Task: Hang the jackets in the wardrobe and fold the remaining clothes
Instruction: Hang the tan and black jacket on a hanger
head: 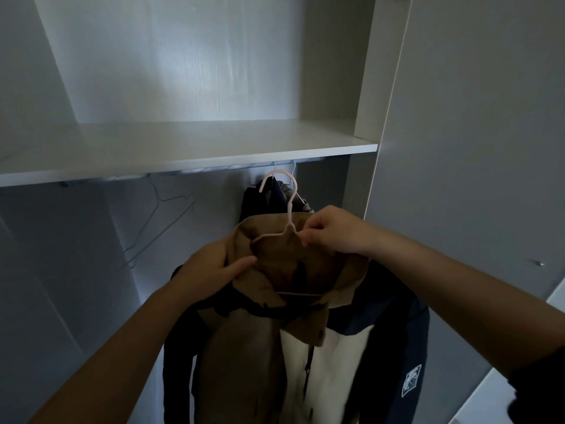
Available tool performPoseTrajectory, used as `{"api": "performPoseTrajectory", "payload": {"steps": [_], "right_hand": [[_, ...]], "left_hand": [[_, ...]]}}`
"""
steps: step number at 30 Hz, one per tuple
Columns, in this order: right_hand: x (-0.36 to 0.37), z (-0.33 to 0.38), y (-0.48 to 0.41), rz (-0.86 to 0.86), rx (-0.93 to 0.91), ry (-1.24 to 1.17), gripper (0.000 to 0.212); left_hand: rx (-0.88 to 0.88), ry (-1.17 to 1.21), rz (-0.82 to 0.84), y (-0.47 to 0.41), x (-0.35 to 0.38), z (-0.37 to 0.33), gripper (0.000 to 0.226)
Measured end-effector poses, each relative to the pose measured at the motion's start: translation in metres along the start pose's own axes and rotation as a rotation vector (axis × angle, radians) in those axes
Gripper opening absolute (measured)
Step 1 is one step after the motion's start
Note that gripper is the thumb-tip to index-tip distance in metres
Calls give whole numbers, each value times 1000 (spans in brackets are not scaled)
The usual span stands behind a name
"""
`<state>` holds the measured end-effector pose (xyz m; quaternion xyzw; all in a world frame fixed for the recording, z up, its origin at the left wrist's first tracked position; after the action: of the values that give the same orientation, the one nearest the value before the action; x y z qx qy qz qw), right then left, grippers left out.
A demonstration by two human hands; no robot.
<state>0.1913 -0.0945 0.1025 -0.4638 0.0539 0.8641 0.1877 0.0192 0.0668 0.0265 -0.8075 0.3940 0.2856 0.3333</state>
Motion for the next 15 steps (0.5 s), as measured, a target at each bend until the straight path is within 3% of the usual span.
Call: {"api": "performPoseTrajectory", "payload": {"steps": [3, 9, 12, 15], "right_hand": [[-9, 3, 2, -24, 2, 17, 27], [-23, 2, 11, -58, 17, 48, 26], [-25, 2, 15, -50, 16, 43, 26], [-26, 1, 17, -43, 18, 66, 26]], "left_hand": [[5, 32, -61, -2, -3, 6, 51], [189, 271, -62, 6, 7, -6, 37], [207, 297, -42, 8, 8, -12, 41], [218, 356, -25, 9, 11, -17, 31]]}}
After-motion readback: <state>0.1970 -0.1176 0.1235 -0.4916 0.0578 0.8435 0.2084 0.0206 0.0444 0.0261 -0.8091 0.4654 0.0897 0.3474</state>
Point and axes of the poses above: each hand's wrist, its own y-axis away from the middle knuckle, its own x-axis out of the palm, z = x × y, the point moved 3 cm from there along -y, towards the middle knuckle, and after that the axes turned 2 degrees about -z, right-handed, at the moved point
